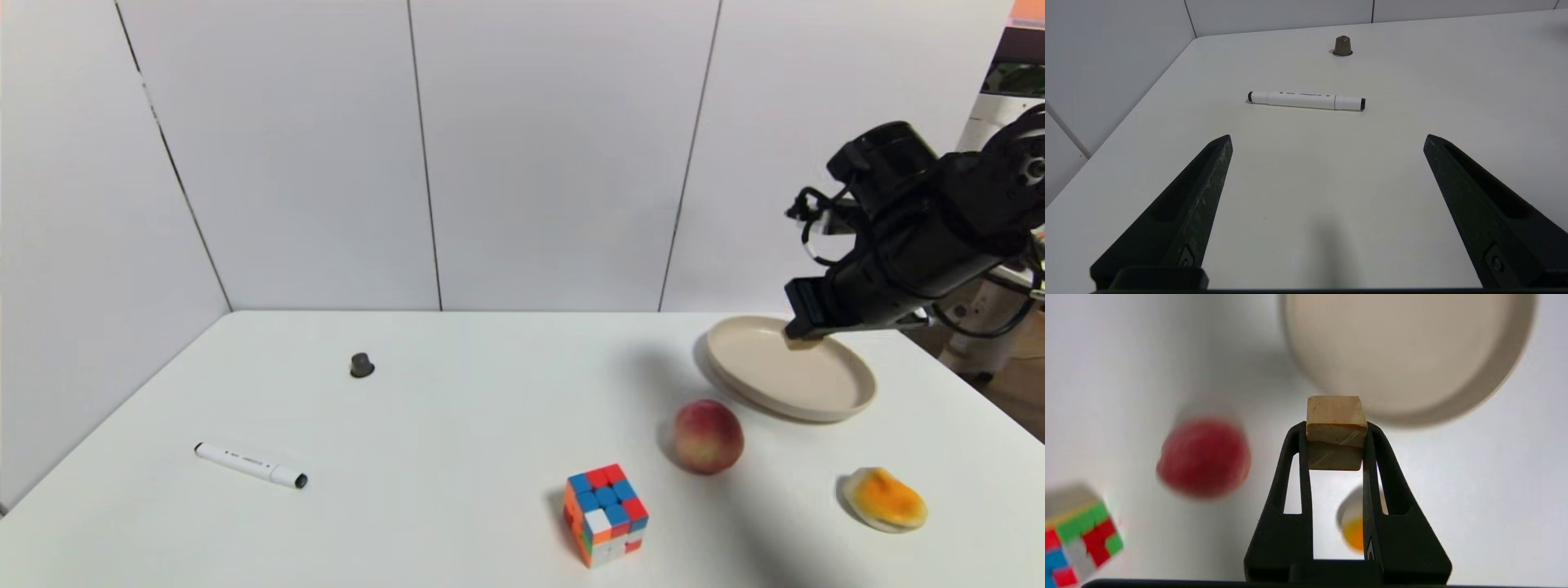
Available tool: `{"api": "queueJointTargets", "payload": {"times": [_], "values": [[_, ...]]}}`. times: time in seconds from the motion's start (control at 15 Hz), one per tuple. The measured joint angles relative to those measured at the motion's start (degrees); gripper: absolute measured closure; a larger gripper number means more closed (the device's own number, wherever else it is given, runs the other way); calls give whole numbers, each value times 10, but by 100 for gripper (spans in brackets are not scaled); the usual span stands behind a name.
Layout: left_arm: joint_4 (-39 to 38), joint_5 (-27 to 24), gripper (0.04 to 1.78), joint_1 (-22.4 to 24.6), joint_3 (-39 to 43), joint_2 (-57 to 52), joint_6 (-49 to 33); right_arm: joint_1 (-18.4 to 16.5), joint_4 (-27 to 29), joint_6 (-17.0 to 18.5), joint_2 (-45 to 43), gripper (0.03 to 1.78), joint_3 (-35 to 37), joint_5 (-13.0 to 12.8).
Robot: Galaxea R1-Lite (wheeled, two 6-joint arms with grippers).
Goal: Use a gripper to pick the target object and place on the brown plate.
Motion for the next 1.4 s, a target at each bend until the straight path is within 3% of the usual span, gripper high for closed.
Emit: {"api": "queueJointTargets", "payload": {"times": [0.33,0.6,0.8,1.0,1.2,1.4], "values": [[0,0,13,0,0,0,0,-57,-79,0,99,147,-25,0],[0,0,13,0,0,0,0,-63,-98,3,151,97,-31,-1],[0,0,13,0,0,0,0,-63,-99,0,157,69,-33,-1],[0,0,13,0,0,0,0,-63,-93,-2,115,50,-34,1],[0,0,13,0,0,0,0,-64,-88,-2,18,38,-13,3],[0,0,13,0,0,0,0,-70,-87,-2,-126,29,75,2]]}}
